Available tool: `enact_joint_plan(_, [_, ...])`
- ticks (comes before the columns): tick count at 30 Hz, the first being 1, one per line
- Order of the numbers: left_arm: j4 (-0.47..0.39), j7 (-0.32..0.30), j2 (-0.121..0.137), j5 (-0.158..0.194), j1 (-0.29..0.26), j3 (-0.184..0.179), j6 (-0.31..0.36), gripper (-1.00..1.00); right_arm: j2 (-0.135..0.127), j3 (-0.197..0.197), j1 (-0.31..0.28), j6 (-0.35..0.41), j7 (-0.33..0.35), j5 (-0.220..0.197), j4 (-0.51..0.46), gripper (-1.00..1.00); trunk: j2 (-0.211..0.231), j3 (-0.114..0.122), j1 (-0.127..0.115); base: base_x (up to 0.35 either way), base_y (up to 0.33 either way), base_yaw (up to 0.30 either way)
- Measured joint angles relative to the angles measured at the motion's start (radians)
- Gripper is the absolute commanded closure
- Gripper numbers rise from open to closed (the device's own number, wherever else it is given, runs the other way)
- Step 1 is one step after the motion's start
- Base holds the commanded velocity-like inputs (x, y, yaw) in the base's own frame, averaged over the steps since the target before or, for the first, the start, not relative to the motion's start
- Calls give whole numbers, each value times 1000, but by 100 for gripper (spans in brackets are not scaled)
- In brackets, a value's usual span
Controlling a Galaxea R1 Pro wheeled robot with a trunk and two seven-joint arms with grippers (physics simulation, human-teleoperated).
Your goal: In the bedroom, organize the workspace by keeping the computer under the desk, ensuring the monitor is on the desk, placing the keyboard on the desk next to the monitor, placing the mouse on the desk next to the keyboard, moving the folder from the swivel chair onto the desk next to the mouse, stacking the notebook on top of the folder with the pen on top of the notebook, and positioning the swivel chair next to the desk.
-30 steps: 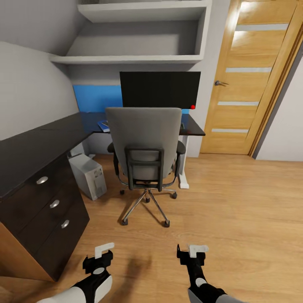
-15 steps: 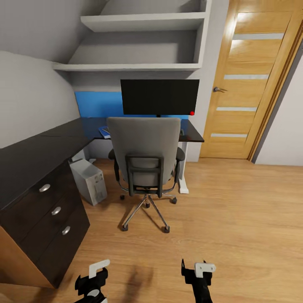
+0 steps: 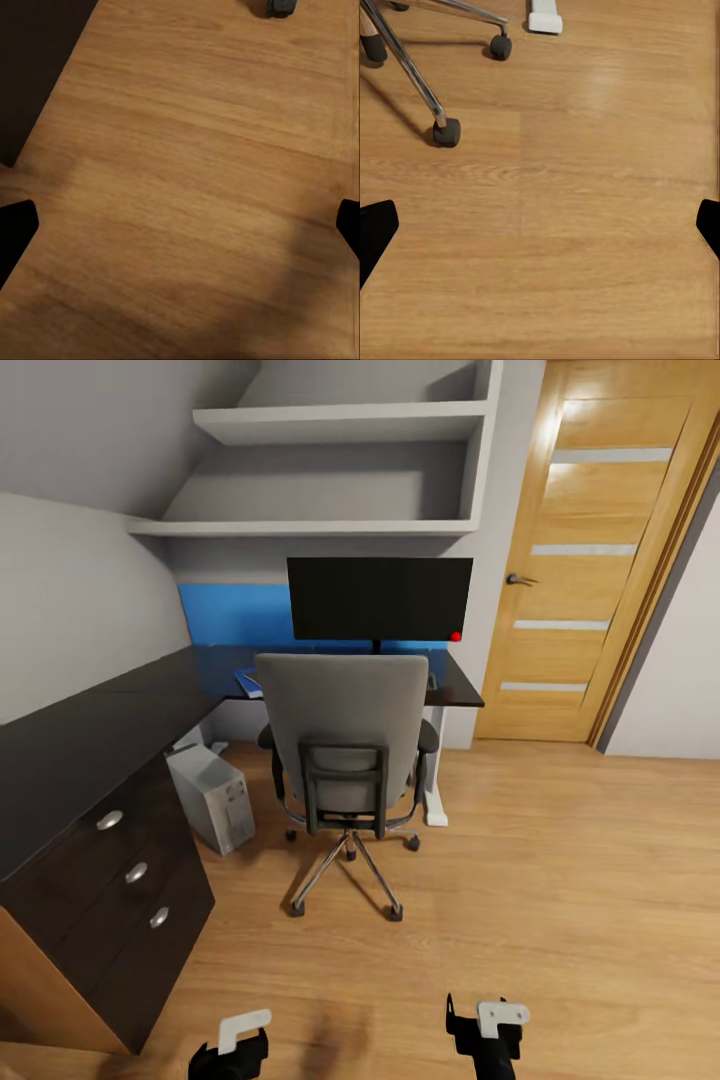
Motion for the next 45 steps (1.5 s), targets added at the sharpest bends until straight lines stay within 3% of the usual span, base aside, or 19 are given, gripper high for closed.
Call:
enact_joint_plan(5, [1,-52,3,1,2,2,17,-100,-15,0,25,-1,0,0,5,-100,35,16,-19,0,0,0])
enact_joint_plan(13, [1,-60,3,1,3,2,22,-100,-21,1,40,-3,-2,0,6,-100,91,41,-50,0,0,0])
enact_joint_plan(18, [1,-61,4,2,25,3,15,-100,-21,1,81,-21,-5,1,5,-100,126,56,-69,0,0,0])
enact_joint_plan(21, [1,-61,3,0,46,2,13,-100,-22,1,100,-56,-4,1,6,-100,147,66,-81,0,0,0])
enact_joint_plan(25, [0,-60,3,-1,92,3,-26,-100,-27,0,145,-186,-36,1,6,-100,175,78,-96,0,0,0])
enact_joint_plan(32, [1,-58,10,2,138,5,-88,-100,-28,1,160,-256,-118,3,6,-100,224,100,-123,0,0,0])
enact_joint_plan(45, [2,-61,69,4,193,7,-83,-100,-42,0,183,-256,-164,1,10,-100,315,141,-173,0,0,0])
